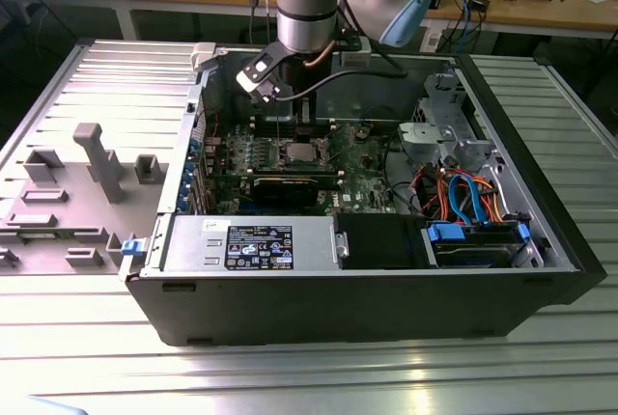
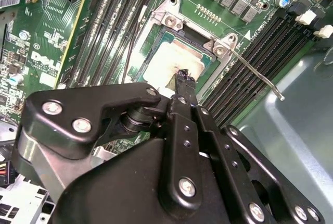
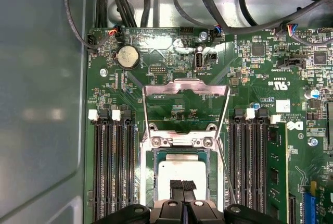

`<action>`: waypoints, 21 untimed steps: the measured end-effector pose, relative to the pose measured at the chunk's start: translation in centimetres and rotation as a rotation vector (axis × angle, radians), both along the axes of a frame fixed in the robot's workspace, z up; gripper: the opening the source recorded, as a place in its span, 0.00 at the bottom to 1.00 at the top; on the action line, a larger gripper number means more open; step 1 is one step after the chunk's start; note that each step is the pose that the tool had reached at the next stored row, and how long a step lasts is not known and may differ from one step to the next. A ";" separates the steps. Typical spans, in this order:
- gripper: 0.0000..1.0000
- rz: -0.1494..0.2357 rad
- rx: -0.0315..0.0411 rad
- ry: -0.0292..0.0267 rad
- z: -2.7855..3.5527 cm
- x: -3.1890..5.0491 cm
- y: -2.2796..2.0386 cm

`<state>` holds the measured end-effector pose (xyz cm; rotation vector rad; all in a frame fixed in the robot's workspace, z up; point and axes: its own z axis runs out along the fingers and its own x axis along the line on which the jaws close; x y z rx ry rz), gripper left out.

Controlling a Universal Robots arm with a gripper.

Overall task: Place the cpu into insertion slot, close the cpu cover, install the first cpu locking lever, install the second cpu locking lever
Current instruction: 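Close the cpu cover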

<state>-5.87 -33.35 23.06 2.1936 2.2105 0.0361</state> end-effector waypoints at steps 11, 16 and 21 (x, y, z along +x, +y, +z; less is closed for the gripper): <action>0.11 0.000 -0.0001 0.0000 0.32 0.00 0.00; 0.11 0.000 0.0000 0.0000 0.40 0.00 0.00; 0.11 0.000 -0.0003 0.0002 0.56 0.00 0.00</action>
